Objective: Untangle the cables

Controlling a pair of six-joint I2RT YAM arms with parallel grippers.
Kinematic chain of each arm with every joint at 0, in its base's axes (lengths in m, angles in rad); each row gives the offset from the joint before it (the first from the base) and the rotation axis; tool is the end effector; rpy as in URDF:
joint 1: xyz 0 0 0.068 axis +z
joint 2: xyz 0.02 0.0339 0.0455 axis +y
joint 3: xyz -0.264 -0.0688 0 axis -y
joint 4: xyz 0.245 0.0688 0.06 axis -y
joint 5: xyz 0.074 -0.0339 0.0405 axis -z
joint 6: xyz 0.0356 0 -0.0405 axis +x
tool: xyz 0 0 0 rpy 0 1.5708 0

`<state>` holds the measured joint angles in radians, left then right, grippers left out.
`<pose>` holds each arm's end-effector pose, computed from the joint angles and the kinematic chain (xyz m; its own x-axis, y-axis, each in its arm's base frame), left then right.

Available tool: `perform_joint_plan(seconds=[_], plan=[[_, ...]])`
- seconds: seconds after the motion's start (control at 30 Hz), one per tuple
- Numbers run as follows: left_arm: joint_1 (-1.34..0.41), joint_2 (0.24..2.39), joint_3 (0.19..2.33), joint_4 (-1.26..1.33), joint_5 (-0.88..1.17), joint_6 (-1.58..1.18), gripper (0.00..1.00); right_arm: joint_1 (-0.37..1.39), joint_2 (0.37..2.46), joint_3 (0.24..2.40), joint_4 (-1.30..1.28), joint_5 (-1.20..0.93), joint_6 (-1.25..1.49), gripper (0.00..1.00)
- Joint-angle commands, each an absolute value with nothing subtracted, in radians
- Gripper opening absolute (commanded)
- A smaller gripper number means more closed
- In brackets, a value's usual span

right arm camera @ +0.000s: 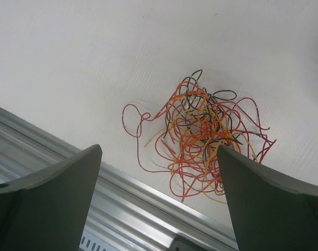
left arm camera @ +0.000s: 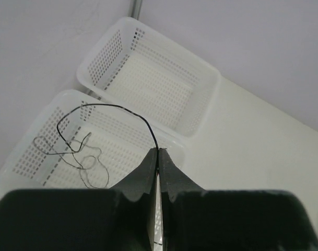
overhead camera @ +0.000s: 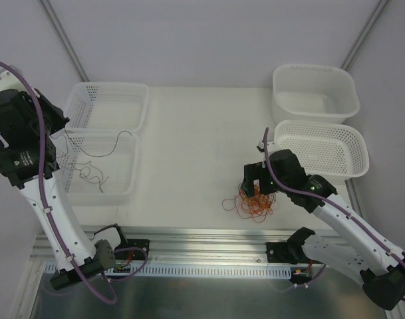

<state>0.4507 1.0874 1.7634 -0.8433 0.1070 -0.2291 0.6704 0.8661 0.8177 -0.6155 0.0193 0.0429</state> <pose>0.1445 0.0657 0.5291 -0.0691 -0.2843 -0.9562 -0.3635 0.8998 -0.2412 0.1438 0.1131 0.2952 -0.5085 -0.3485 -0.7874 -0.5880 0.8086 0.0219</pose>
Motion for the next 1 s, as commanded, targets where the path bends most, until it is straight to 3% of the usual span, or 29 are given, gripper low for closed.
perform_joint_plan(seconds=[0.0, 0.5, 0.9, 0.97], plan=[[0.448, 1.068, 1.718, -0.787, 0.192, -0.235, 0.00, 0.673, 0.864, 0.848, -0.572, 0.009, 0.044, 0.97], [0.449, 1.207, 1.474, -0.741, -0.061, -0.262, 0.00, 0.673, 0.848, 0.841, -0.591, 0.009, 0.052, 0.97], [0.449, 1.422, 1.195, -0.531, -0.101, -0.356, 0.00, 0.675, 0.834, 0.831, -0.609, 0.028, 0.052, 0.97], [0.449, 1.488, 1.184, -0.531, -0.097, -0.350, 0.09, 0.675, 0.838, 0.831, -0.617, 0.029, 0.054, 0.97]])
